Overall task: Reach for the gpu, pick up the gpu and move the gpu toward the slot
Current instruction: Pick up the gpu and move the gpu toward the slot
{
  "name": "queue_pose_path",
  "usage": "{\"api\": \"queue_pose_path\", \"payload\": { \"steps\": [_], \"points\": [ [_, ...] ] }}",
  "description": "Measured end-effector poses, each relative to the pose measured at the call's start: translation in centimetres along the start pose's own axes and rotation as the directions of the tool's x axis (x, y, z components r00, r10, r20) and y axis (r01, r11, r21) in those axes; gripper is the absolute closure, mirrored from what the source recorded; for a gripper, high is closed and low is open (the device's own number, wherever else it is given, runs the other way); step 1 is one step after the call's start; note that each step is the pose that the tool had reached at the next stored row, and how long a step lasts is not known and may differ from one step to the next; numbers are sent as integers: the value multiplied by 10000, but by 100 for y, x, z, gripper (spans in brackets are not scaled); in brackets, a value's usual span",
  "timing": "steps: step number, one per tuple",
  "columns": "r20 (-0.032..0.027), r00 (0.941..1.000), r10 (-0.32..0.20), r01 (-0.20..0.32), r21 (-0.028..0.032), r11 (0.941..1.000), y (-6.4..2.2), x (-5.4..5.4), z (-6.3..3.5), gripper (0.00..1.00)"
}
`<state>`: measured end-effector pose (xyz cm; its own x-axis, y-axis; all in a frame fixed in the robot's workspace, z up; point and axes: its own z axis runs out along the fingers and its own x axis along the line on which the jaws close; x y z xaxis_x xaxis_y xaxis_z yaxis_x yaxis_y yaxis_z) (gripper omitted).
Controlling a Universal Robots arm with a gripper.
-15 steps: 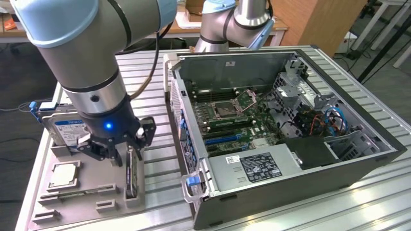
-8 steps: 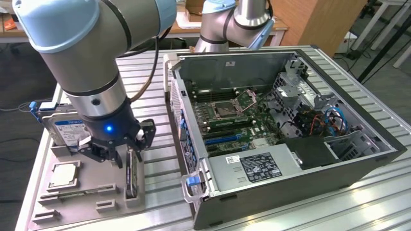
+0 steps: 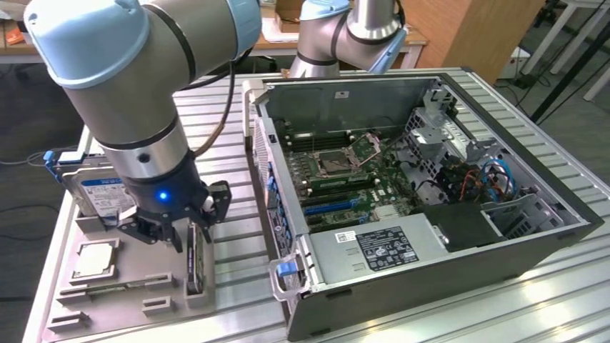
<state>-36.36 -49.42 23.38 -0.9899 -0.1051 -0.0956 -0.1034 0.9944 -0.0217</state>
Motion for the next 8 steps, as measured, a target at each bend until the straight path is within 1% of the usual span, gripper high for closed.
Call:
{"api": "queue_pose_path", "payload": {
  "steps": [3, 8],
  "points": [
    [1, 10000, 0, 0, 0, 10000, 1, 4, 32, 53],
    [19, 10000, 4, -4, -37, 10000, 3, 7, 60, 53]
  ]
}}
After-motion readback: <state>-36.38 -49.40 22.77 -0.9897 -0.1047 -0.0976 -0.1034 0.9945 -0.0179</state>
